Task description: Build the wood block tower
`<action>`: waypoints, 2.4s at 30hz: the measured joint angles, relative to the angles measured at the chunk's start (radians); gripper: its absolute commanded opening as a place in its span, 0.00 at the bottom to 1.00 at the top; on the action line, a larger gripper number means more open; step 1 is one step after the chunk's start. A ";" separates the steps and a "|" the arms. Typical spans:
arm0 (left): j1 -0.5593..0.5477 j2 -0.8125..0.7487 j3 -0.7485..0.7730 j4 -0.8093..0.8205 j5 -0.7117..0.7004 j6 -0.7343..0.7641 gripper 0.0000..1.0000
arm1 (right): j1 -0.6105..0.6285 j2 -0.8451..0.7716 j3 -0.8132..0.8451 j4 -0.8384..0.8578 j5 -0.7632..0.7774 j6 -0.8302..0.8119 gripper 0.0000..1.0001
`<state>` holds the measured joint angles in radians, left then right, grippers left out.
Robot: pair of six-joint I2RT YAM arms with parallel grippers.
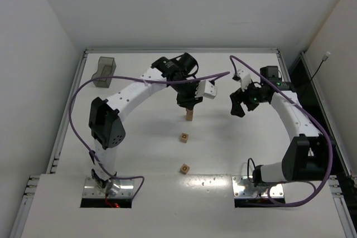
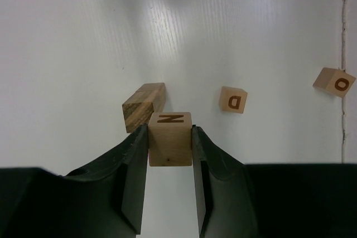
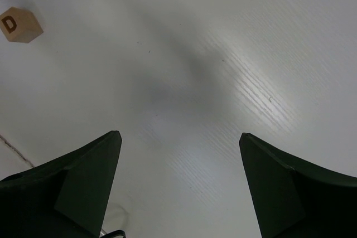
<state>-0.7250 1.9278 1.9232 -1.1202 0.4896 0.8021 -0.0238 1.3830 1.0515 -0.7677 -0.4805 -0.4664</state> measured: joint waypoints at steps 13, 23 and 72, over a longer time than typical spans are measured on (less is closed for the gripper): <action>0.004 0.073 0.040 -0.007 0.015 -0.002 0.00 | 0.000 0.023 0.004 -0.001 0.000 0.000 0.82; 0.023 0.114 0.092 -0.003 0.017 -0.002 0.00 | 0.000 0.041 0.011 -0.005 -0.003 0.000 0.82; 0.048 0.153 0.102 0.002 0.019 -0.003 0.18 | -0.027 0.072 0.030 -0.001 -0.003 0.023 1.00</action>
<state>-0.6769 2.0808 2.0254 -1.1183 0.5091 0.7990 -0.0509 1.4548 1.0817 -0.7685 -0.4839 -0.4435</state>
